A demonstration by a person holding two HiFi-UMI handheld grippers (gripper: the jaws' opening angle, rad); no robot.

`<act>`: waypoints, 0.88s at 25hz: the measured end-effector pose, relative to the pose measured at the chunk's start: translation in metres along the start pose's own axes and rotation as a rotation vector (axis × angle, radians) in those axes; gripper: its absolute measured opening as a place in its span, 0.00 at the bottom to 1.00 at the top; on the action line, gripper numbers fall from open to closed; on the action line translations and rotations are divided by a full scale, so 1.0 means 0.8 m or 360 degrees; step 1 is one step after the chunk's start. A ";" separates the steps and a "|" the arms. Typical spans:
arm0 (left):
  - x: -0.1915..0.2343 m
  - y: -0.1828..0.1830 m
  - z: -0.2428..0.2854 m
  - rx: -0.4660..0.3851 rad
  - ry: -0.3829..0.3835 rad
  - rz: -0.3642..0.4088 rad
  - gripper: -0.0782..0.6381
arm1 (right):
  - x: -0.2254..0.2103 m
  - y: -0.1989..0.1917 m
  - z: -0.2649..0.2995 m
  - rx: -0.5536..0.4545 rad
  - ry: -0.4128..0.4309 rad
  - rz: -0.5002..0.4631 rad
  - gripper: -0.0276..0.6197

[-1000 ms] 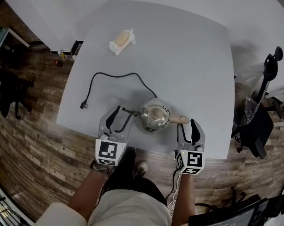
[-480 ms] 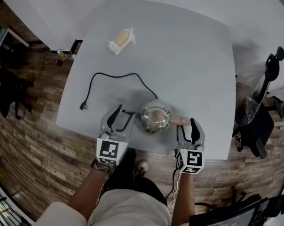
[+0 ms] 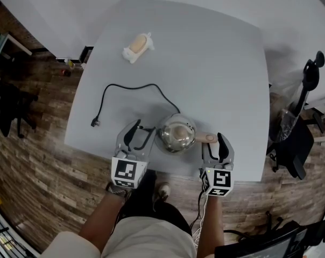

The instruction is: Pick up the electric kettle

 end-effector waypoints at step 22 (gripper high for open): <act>-0.009 -0.001 0.005 0.0008 -0.0045 -0.0004 0.32 | 0.004 -0.001 0.007 0.0016 0.0000 0.0006 0.32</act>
Point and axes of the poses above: the fingertips, and each gripper's own axes: z forward along the fingers, x to its left, y out of its top, the point moved 2 cm from there along -z, backward along the fingers, and after that the axes turned 15 degrees about -x, right-handed, at the moved point
